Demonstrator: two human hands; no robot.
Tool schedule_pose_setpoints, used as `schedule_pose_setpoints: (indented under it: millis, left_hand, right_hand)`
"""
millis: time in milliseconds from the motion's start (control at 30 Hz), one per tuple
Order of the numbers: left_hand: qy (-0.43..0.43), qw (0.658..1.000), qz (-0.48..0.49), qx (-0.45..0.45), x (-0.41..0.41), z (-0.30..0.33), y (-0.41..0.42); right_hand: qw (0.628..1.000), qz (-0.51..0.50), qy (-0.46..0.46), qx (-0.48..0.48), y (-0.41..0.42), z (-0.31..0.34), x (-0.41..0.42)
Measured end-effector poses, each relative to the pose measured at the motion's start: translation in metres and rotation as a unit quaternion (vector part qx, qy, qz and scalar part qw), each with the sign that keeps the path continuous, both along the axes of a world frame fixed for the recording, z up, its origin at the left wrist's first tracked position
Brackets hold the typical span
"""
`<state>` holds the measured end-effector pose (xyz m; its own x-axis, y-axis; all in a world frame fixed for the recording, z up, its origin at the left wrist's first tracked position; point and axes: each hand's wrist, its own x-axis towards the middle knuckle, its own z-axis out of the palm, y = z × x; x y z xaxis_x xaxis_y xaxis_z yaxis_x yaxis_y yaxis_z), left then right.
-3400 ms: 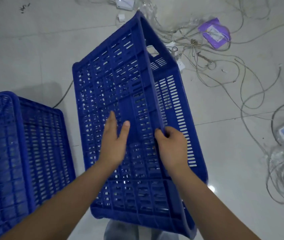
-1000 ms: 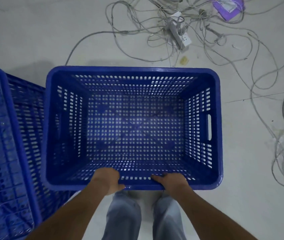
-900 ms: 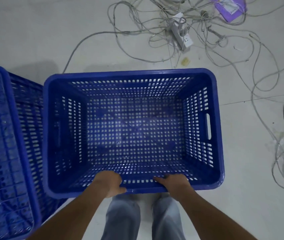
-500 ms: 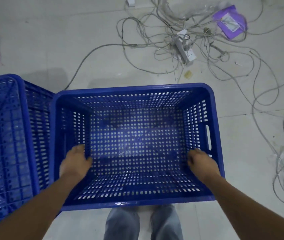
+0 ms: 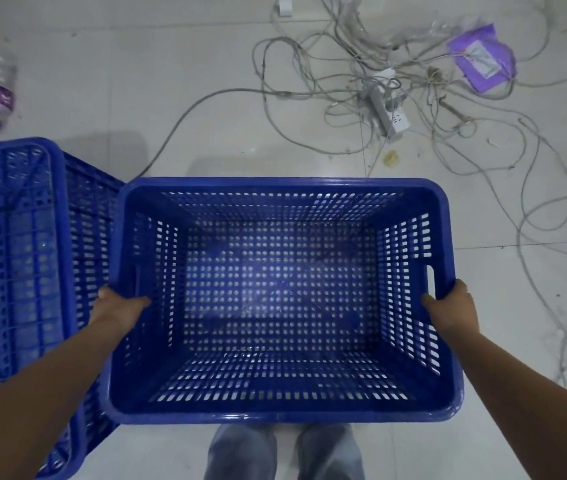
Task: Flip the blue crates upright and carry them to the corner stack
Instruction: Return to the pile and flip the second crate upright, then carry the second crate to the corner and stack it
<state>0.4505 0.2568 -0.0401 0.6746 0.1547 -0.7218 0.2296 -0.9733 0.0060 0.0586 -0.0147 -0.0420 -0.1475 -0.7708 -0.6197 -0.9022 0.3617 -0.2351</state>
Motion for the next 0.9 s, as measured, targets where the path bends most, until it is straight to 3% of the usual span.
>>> schedule_pose_setpoints:
  millis: [167,367,500,633,767,900]
  left_hand:
    - [0.004,0.989,0.113,-0.092,0.015,-0.015,0.002]
    - [-0.013,0.983,0.141,-0.12,0.02,-0.023,0.008]
    - [-0.013,0.975,0.177,-0.135,0.023,-0.022,0.012]
    - [-0.035,0.97,0.193,-0.144,0.026,0.002,0.014]
    - [-0.056,0.972,0.16,-0.164,0.034,0.055,-0.002]
    - [-0.094,0.985,0.025,-0.141,0.037,0.146,-0.019]
  right_hand:
    - [0.998,-0.055,-0.021,0.013,-0.009,-0.011,-0.002]
    - [0.991,-0.122,-0.043,0.011,-0.017,-0.026,-0.013]
    - [0.992,-0.118,-0.023,0.029,-0.02,-0.029,-0.019]
    - [0.992,-0.124,-0.009,-0.012,-0.015,-0.011,-0.031]
    - [0.993,-0.101,-0.027,-0.052,-0.028,0.046,-0.031]
    - [0.993,-0.06,-0.057,-0.079,-0.048,0.136,-0.022]
